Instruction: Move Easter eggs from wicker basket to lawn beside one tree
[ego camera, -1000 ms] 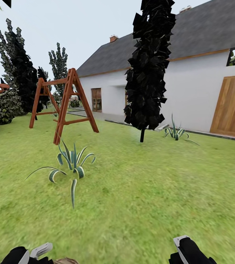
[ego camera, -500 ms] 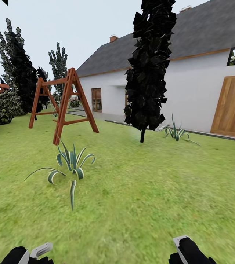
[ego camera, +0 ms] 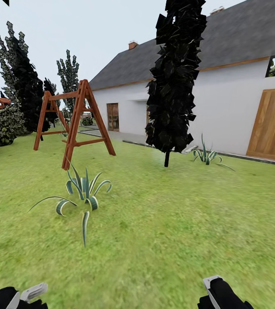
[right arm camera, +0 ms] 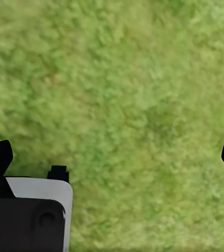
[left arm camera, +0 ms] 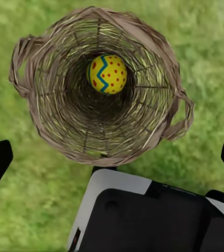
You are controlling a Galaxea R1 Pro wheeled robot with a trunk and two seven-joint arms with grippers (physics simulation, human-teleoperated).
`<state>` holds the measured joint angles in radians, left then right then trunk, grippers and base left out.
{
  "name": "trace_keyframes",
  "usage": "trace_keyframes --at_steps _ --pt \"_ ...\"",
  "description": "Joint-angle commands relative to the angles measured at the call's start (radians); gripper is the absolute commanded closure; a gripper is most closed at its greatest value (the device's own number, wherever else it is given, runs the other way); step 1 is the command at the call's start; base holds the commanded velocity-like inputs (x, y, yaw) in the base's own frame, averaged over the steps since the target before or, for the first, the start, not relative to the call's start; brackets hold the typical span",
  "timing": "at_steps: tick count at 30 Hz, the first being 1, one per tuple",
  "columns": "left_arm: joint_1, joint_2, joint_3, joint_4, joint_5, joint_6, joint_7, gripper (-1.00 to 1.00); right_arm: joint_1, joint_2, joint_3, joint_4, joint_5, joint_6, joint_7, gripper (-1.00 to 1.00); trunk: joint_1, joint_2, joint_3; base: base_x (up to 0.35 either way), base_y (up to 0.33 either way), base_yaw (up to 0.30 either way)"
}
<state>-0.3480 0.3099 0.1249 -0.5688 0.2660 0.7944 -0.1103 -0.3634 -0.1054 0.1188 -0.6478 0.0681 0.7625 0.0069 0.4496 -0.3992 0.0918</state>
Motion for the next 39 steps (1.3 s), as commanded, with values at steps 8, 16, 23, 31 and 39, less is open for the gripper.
trace_keyframes --at_steps 8,16,23,31,39 --pt "0.0 0.002 0.005 0.003 -0.006 0.004 -0.005 -1.0 0.0 -0.003 0.003 -0.002 0.005 0.005 0.001 -1.0 0.0 -0.001 0.0 0.0 0.0 0.0" --pt "0.0 0.001 0.007 0.006 -0.003 0.006 -0.006 -1.0 0.0 -0.005 0.001 -0.003 0.006 0.002 -0.001 -1.0 0.012 -0.022 -0.01 0.0 0.0 0.0" --pt "0.0 0.001 0.008 0.004 -0.002 0.006 -0.005 -1.0 0.0 -0.01 0.001 -0.004 0.006 0.0 -0.001 -1.0 0.039 -0.071 -0.032 0.0 0.0 0.0" --pt "0.0 0.004 0.008 0.001 -0.002 0.005 -0.006 -1.0 0.0 -0.012 0.001 -0.007 0.006 0.0 -0.001 -1.0 0.069 -0.127 -0.057 0.0 0.0 0.0" --pt "0.0 0.003 0.01 -0.001 -0.002 0.005 -0.006 -1.0 0.0 -0.013 0.001 -0.007 0.006 -0.001 -0.001 -1.0 0.1 -0.183 -0.082 0.0 0.0 0.0"
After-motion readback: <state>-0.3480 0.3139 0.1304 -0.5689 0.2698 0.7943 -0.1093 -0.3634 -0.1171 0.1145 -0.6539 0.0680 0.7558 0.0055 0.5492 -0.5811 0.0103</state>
